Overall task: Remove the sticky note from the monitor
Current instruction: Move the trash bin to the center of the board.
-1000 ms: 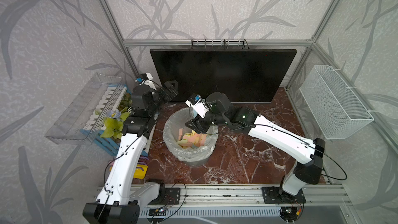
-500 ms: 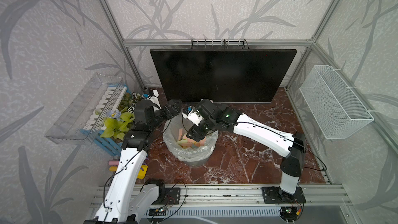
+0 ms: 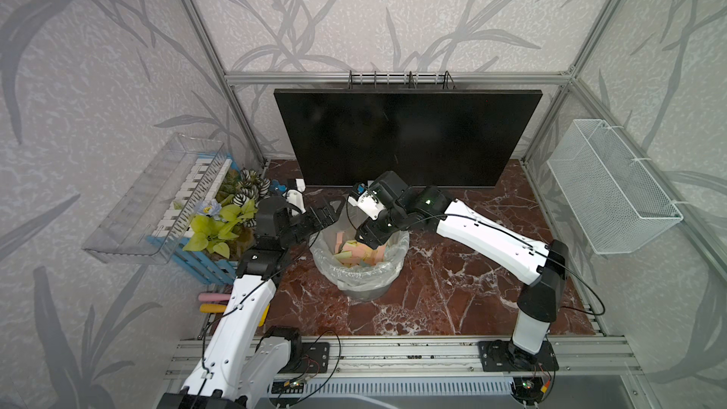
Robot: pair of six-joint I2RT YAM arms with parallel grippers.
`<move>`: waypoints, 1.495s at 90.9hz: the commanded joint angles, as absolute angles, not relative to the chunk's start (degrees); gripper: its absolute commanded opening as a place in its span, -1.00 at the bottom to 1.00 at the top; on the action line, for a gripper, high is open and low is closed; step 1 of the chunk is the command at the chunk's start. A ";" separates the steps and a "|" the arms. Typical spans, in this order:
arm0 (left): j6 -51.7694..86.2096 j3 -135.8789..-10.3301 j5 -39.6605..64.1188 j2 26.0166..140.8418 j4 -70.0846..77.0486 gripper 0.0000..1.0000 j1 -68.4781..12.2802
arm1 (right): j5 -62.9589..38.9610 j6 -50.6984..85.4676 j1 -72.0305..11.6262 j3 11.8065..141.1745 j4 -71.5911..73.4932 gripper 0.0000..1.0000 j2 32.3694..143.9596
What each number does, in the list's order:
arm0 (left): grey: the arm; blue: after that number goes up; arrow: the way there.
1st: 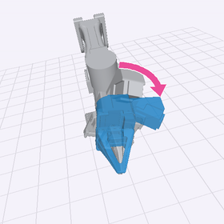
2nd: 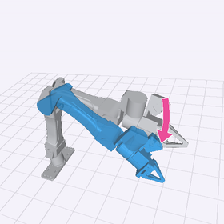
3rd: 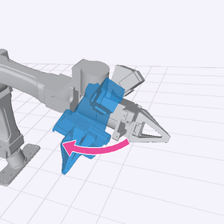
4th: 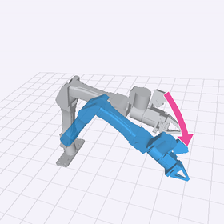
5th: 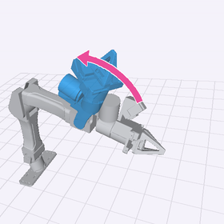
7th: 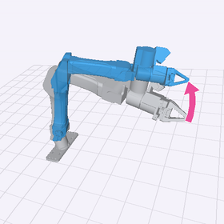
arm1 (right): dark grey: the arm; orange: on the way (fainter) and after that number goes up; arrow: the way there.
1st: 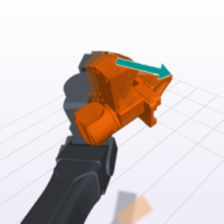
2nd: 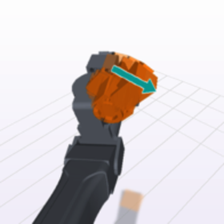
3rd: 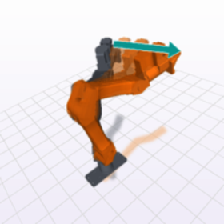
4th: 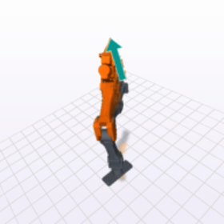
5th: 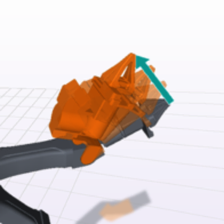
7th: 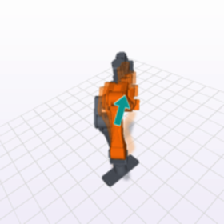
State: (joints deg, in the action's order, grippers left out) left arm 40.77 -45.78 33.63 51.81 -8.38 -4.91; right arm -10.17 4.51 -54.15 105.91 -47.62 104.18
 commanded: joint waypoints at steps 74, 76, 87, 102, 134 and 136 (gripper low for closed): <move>51.33 -39.21 25.92 56.83 11.10 1.00 -25.04 | -5.83 6.35 -47.42 95.00 -56.29 0.59 88.42; 51.39 -39.31 25.75 57.47 11.56 1.00 -25.57 | -5.59 6.40 -47.28 94.74 -56.61 0.59 87.98; 51.75 -40.57 25.23 60.49 13.59 1.00 -28.41 | -4.83 6.75 -46.24 92.81 -57.68 0.59 85.85; 51.76 -43.30 24.84 65.69 16.04 1.00 -32.94 | -4.20 7.10 -45.30 90.05 -58.82 0.59 83.63; 52.16 -49.60 24.62 75.05 21.16 1.00 -41.03 | -1.21 7.29 -41.74 84.25 -63.20 0.59 76.31; 52.35 -49.99 24.66 75.72 21.70 1.00 -41.42 | -1.05 7.29 -41.40 83.86 -63.53 0.59 75.86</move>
